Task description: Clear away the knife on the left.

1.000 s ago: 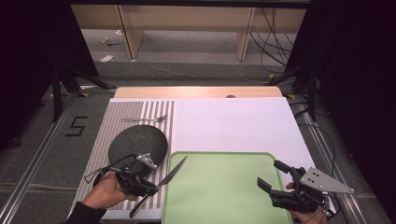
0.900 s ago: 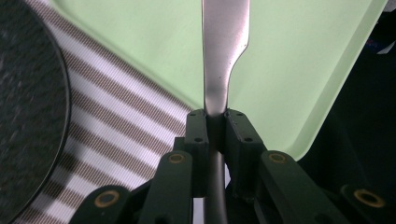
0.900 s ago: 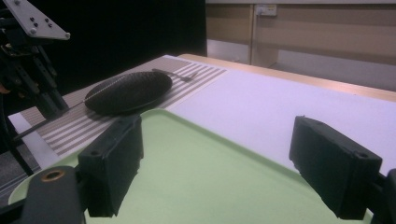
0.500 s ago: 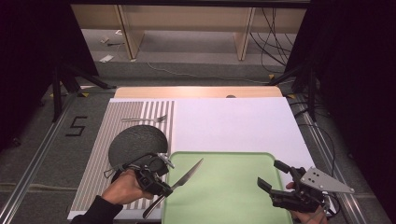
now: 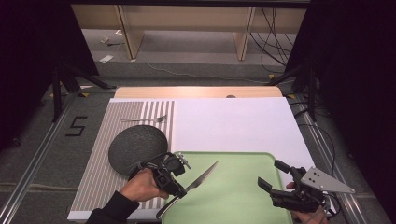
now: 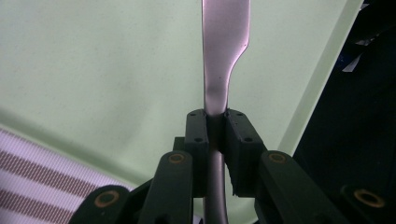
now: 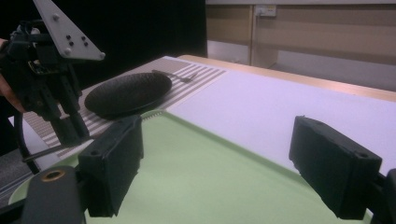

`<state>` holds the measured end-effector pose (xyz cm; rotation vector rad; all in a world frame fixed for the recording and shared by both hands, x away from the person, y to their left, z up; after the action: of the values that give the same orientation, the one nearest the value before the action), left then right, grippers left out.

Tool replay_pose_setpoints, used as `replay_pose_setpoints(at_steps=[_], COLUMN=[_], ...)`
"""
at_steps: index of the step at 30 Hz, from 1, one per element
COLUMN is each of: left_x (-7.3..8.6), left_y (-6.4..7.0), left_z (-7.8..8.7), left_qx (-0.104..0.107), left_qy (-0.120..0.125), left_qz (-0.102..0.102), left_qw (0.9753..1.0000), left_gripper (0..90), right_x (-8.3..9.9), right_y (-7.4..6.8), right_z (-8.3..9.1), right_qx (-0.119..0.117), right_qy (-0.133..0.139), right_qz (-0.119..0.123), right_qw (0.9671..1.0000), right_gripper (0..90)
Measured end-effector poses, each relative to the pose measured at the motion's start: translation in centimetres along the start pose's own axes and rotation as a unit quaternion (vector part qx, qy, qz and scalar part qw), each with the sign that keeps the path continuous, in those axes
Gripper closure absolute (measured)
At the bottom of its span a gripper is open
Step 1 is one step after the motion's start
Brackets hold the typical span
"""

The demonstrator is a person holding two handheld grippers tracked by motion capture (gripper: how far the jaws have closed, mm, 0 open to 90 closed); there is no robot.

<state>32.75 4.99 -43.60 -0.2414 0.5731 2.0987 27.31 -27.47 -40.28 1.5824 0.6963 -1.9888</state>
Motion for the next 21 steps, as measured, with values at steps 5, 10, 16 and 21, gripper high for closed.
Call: replay_pose_setpoints(at_steps=[5,10,16,21], left_x=[-0.7,-1.2,-1.5,-1.7], left_y=[0.1,-0.2,-0.9,-1.1], left_z=[-1.1,-1.9,-2.6,-3.3], left_qx=[0.002,0.01,0.006,0.014], left_qy=[-0.016,-0.024,-0.03,-0.04], left_qz=[-0.002,0.004,0.014,0.021], left_qw=[0.9999,0.9997,0.9994,0.9989], left_gripper=[80.0,80.0,80.0,79.9], right_x=[0.0,0.0,0.0,0.0], right_y=[0.0,0.0,0.0,0.0], right_z=[0.0,0.0,0.0,0.0], right_qx=[0.0,-0.001,-0.001,-0.001], right_qy=[0.001,0.001,0.001,0.001], right_qz=[0.0,0.0,0.0,0.001], right_qw=[1.0,1.0,1.0,1.0], right_gripper=[18.5,18.5,18.4,18.5])
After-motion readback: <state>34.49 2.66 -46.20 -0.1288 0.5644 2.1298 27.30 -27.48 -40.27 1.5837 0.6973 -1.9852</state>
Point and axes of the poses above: each handheld gripper's, and its own axes: z roughly backward along the jaws, x roughly out of its underside, y roughly to its right, the point moved 3 cm from there along -z, roughly forward along the jaws, and after that the axes turned 5 degrees about y, right-handed, at the moved point
